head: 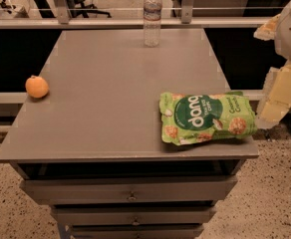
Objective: Move green rice chip bag near orange
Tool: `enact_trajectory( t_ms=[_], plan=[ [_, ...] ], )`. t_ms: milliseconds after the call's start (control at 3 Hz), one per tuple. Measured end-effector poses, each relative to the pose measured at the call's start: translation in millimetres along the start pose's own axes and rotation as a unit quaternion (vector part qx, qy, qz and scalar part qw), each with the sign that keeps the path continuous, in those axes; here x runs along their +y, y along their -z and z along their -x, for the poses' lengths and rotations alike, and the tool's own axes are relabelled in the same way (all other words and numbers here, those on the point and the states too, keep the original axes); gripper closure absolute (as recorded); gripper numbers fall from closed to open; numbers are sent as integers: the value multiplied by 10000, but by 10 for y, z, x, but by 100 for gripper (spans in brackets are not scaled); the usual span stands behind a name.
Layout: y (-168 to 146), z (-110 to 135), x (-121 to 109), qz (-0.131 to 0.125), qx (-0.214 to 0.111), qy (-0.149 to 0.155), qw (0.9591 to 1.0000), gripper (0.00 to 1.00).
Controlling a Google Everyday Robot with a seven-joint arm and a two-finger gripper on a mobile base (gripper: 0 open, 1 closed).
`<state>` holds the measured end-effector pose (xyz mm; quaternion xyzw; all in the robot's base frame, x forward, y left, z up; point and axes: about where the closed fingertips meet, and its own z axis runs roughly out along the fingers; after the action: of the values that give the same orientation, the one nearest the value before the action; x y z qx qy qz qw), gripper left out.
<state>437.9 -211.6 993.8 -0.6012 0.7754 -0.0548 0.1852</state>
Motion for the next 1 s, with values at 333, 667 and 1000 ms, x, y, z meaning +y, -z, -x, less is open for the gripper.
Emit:
enact_trajectory(
  t_ms=[333, 667, 1000],
  plan=[
    [1, 0, 0, -1, 0, 0, 10000, 0],
    [-264, 8, 45, 166, -304, 53, 9994, 0],
    [-794, 56, 229, 537, -792, 309, 9949, 0]
  ],
)
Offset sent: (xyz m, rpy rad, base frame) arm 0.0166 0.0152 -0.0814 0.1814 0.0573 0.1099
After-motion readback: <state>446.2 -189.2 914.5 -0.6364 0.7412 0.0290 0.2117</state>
